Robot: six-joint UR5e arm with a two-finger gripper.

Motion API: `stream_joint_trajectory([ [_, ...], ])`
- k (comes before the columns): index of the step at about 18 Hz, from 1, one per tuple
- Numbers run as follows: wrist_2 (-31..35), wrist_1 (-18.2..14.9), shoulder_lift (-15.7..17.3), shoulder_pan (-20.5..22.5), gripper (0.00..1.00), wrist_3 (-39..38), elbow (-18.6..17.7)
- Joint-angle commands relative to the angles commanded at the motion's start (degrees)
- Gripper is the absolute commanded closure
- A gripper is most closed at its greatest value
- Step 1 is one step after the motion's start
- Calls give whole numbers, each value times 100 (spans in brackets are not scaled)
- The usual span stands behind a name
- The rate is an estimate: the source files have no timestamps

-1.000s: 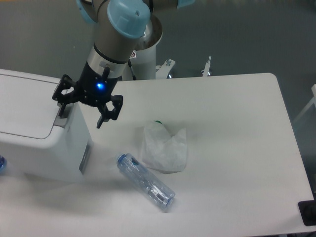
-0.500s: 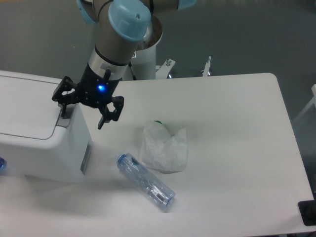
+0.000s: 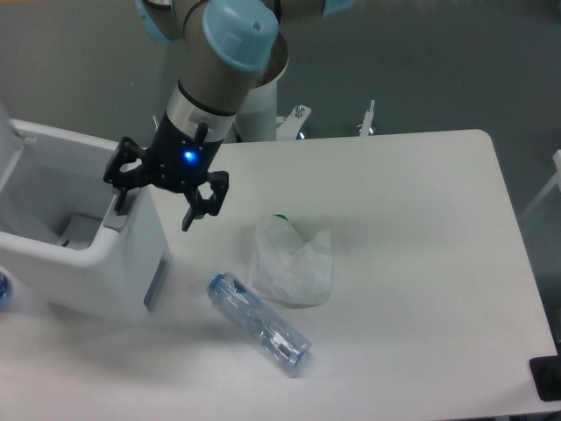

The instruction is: Open the trash can

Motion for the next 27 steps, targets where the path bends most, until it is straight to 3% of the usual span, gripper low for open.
stream_joint_trajectory([
  [5,0,0,0,79,0,9,9],
  [9,44,0,-35,465,0,61,447],
  [14,62,35,-132,1097,0,254,650],
  [20,114,457,-641,1801,0,1053,808],
  [23,455,457,-791,1995,0,1659,791],
  [27,1501,448,-949,2170,0,2477,747],
])
